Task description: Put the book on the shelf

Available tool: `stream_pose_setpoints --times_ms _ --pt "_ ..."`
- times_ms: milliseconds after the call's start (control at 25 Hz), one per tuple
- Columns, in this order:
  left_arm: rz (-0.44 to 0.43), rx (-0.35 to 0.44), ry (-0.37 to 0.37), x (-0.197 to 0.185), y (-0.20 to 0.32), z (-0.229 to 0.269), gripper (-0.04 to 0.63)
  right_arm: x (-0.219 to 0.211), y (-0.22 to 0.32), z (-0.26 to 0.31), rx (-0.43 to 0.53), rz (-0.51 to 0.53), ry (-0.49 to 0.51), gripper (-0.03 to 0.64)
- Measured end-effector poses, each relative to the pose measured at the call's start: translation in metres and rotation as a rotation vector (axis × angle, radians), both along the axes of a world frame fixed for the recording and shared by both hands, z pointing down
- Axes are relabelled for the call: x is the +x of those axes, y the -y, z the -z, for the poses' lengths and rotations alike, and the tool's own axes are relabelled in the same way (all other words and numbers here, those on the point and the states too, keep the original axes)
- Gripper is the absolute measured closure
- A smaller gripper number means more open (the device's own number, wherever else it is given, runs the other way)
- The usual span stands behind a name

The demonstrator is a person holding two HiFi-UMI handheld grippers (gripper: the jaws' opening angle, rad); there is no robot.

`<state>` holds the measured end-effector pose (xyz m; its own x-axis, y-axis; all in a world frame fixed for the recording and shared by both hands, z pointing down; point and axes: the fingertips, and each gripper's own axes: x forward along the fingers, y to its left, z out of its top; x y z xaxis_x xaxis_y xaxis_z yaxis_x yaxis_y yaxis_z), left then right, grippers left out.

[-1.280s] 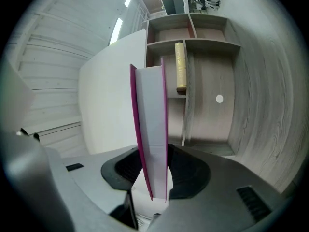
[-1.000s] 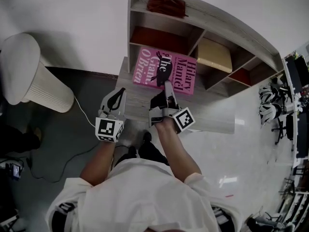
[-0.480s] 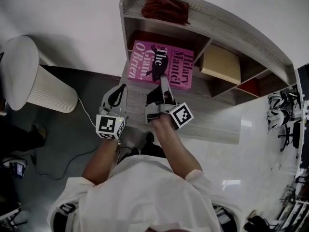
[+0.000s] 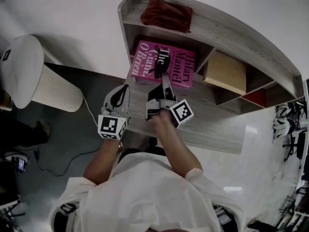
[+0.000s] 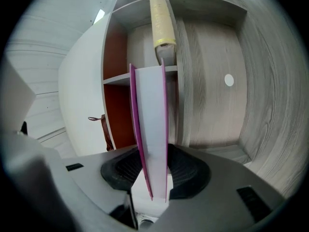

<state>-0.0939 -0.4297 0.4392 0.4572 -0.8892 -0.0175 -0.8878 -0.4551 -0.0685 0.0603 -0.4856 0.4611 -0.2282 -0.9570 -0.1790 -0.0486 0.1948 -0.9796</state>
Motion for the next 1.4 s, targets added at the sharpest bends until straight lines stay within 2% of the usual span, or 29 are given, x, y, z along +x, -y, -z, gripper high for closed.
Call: stream_pose_setpoints --times_ms 240,680,880,1400 --pt "0.004 -0.002 -0.009 -0.002 -0.003 -0.001 0.578 0.001 0.004 -0.004 -0.023 -0.008 0.013 0.462" --pt "-0.092 -0.032 -0.02 0.011 -0.008 0.017 0.578 -0.003 -0.008 0.007 -0.073 -0.027 0.029 0.462" --pt "-0.115 -0.037 -0.032 0.009 -0.026 0.006 0.578 -0.008 -0.027 -0.001 -0.086 -0.021 0.01 0.462" --pt "-0.141 -0.034 -0.049 0.011 -0.021 0.004 0.578 -0.008 -0.018 0.001 -0.098 0.019 -0.019 0.461"
